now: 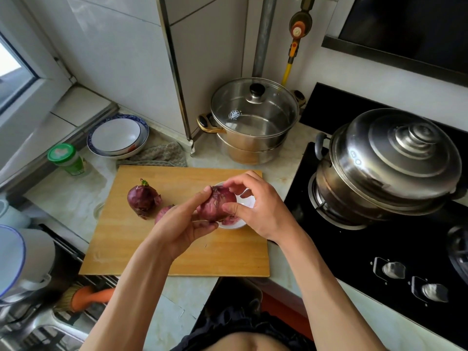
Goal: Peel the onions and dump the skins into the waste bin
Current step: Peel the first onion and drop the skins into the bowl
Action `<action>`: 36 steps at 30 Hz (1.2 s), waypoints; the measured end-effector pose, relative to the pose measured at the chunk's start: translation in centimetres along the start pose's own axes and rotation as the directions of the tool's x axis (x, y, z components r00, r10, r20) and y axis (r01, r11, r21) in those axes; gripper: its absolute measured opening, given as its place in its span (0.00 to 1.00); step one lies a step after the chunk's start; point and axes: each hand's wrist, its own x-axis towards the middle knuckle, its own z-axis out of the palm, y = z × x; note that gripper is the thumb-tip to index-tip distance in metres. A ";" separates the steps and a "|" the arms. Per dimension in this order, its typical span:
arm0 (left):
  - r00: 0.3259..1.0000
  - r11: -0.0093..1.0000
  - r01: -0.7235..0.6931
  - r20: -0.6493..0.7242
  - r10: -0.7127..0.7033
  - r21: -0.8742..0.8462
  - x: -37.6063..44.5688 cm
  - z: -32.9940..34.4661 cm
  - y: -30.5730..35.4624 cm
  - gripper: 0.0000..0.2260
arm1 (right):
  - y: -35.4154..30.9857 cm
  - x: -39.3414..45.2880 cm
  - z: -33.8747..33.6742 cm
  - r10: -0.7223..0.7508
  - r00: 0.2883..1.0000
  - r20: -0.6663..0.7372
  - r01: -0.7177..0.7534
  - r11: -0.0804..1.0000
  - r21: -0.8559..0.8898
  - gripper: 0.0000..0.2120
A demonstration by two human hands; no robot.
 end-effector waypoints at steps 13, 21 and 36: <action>1.000 1.000 -0.015 -0.012 0.014 -0.020 -0.1 0.6 0.0 0.20 | 0.0 0.4 -0.6 -0.024 1.000 0.019 0.024 1.000 -0.006 0.19; 0.998 0.999 -0.038 -0.045 0.037 -0.036 0.7 1.1 -0.5 0.20 | 0.8 1.2 -1.4 -0.041 0.996 0.075 0.043 0.999 -0.025 0.18; 0.994 0.990 -0.078 -0.082 0.069 -0.121 2.3 2.9 -1.4 0.16 | 3.7 2.2 -2.2 -0.014 0.997 0.082 0.006 0.995 0.101 0.17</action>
